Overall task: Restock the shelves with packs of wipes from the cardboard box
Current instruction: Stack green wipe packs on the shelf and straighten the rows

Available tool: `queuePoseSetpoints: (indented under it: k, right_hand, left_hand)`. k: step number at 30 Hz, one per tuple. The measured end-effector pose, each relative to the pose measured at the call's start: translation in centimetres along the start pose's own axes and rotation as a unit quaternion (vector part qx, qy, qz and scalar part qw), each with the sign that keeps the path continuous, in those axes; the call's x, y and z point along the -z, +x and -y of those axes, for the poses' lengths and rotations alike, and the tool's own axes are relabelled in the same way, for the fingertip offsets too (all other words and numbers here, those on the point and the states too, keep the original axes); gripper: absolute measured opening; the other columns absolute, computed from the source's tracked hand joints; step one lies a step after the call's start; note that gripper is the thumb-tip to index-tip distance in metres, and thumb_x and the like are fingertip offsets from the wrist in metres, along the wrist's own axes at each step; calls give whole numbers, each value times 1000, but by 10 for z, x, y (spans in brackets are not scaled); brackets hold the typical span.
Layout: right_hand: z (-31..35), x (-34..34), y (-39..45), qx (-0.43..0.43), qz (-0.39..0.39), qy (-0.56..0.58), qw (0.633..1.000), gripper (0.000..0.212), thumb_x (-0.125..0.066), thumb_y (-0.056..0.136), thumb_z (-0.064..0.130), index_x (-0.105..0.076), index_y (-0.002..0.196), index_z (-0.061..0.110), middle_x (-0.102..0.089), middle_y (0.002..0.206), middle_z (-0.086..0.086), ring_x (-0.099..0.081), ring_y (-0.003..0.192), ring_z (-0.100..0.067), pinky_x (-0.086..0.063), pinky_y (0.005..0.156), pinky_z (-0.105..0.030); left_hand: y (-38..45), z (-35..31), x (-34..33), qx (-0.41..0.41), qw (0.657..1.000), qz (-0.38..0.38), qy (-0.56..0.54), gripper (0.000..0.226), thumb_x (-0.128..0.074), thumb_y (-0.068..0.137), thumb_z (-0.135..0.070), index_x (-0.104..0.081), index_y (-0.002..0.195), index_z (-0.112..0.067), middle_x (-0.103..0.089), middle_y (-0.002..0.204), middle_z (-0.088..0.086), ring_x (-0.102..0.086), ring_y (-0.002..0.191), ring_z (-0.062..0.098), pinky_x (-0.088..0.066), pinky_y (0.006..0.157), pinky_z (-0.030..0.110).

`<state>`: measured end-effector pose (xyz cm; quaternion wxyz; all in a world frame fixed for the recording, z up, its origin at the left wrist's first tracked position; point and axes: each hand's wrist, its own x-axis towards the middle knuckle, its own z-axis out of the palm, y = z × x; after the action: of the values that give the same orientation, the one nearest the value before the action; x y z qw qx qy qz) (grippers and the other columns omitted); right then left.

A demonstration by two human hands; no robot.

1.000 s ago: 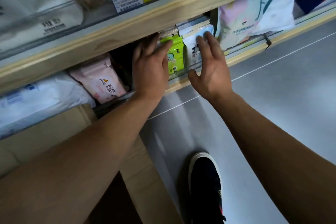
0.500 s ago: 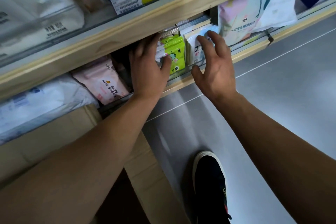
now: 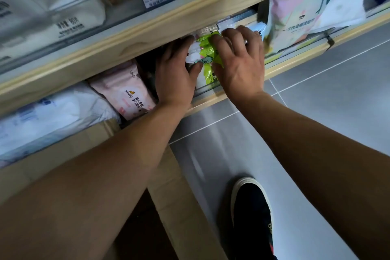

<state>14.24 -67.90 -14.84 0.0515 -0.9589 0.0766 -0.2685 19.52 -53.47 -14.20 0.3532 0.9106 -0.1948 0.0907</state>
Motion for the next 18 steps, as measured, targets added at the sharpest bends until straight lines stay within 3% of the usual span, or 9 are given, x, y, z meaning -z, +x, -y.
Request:
queuePoseSetpoints:
  k: [6,10,14,16,18]
  right_hand:
    - [-4,-1,6,-14,10,-20,1000,47,-63,81,32,-54,127,24,-56,128,-2,-44,127,-35,-36,105,-50]
    - [-5,14,5,-10,31,44,999,62,-67,73,29,-51,132,19,-51,135,-9,-41,129,-37,-34,107,-50]
    - [-11,40,-17,-74,-12,109,991,64,-63,74,25,-49,135,10,-46,139,-15,-41,128,-35,-33,107,-44]
    - [-16,46,-33,-106,-7,137,985,63,-62,74,21,-49,134,7,-46,138,-16,-41,126,-34,-35,107,-43]
    - [-22,43,-42,-122,43,146,981,71,-62,71,19,-43,139,8,-41,143,-16,-38,130,-34,-34,109,-42]
  left_hand:
    - [10,-5,-1,14,1000,4,27,54,-73,74,-36,-58,125,-27,-60,123,3,-56,112,25,-47,92,40]
    - [10,-10,2,14,999,9,50,53,-72,74,-37,-58,125,-27,-59,125,4,-53,116,27,-45,95,40]
    - [-2,-19,15,30,998,14,58,64,-71,74,-41,-52,133,-26,-51,134,9,-46,123,31,-38,103,40]
    - [-18,-27,25,2,997,0,77,65,-69,75,-35,-49,136,-23,-46,138,14,-43,123,36,-34,104,42]
    - [-39,-37,30,-86,989,9,120,66,-65,75,-28,-47,137,-17,-41,143,14,-40,126,37,-32,106,45]
